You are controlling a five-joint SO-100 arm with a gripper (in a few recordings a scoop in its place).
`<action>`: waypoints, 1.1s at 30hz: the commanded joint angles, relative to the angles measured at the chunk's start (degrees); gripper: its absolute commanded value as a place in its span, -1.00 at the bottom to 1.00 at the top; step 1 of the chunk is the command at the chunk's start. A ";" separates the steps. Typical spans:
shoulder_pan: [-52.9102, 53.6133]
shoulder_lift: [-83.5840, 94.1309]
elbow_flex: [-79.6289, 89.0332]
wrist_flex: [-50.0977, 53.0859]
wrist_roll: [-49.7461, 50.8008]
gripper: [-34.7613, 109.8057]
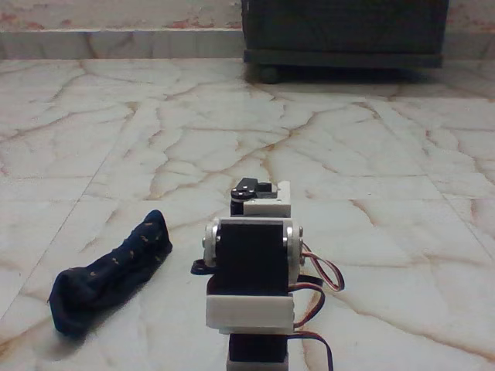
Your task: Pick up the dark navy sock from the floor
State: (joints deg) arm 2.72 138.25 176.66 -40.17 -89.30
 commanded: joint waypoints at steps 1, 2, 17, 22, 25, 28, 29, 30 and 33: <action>-0.79 -13.01 -0.18 18.28 2.81 -0.52; -0.53 -13.54 -0.18 10.20 4.13 -0.52; -3.08 -25.75 -12.04 2.64 18.19 -0.52; -7.21 -35.07 -31.46 26.19 31.46 -0.52; -11.34 -38.14 -37.35 37.00 38.76 -0.52; -15.21 -42.01 -43.86 46.76 45.97 -0.52; -16.44 -42.80 -45.53 48.96 48.16 -0.52; -17.84 -43.42 -46.49 51.42 50.27 -0.52; -22.41 -46.32 -52.91 58.97 57.04 -0.52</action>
State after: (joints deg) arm -18.81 91.76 126.30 18.28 -33.57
